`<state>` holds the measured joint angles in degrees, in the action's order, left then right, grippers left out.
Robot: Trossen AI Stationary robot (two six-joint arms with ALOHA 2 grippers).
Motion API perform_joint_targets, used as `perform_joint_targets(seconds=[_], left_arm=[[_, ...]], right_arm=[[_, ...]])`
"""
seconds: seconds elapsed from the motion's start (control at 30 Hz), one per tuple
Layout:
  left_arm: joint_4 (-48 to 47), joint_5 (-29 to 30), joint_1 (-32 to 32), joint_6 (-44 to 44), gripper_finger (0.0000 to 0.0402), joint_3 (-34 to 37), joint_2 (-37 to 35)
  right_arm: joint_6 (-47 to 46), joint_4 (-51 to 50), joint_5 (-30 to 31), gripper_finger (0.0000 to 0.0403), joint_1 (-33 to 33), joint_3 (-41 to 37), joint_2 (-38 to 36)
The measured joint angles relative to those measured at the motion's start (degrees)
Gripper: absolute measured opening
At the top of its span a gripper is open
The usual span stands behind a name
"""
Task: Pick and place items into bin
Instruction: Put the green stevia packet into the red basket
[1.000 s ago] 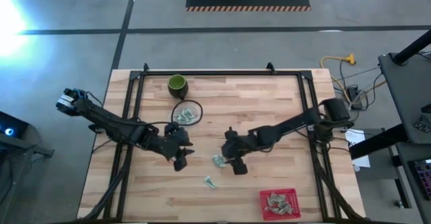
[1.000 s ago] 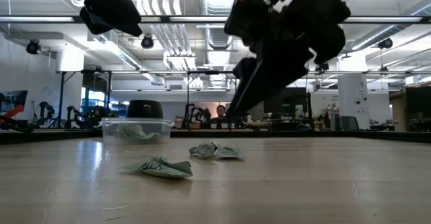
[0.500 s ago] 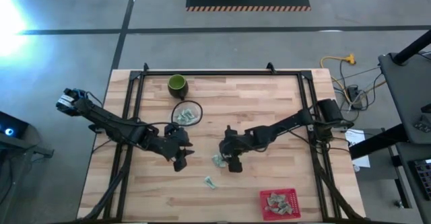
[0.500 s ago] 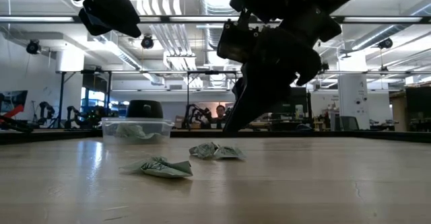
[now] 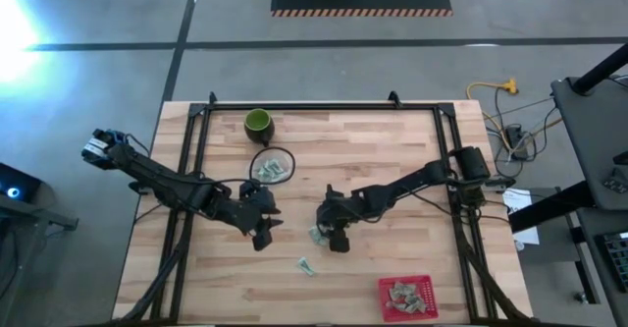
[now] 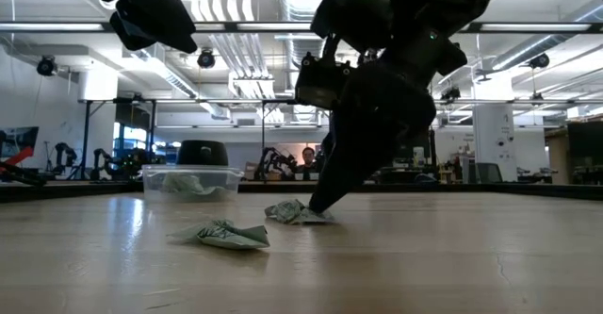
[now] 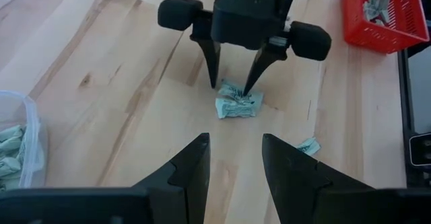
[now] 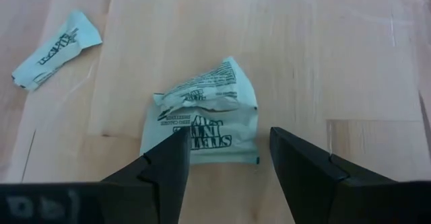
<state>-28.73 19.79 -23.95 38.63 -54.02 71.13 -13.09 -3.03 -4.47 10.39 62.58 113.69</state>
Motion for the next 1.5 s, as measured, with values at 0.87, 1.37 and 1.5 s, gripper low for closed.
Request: perform_joint_targets(seconds=[0.87, 1.37, 1.5], left_arm=[[-0.04, 0.02, -0.06, -0.02, 0.0118, 0.00, 0.00], [-0.17, 0.02, -0.06, -0.02, 0.0118, 0.00, 0.00], [-0.17, 0.02, -0.06, -0.02, 0.0118, 0.00, 0.00]], right_arm=[[3.20, -0.36, -0.33, 0.0076, 0.07, -0.23, -0.43], [3.20, -1.57, -0.50, 0.0009, 0.22, -0.34, -1.32], [3.50, -4.40, -0.49, 0.0009, 0.20, -0.34, -3.53]])
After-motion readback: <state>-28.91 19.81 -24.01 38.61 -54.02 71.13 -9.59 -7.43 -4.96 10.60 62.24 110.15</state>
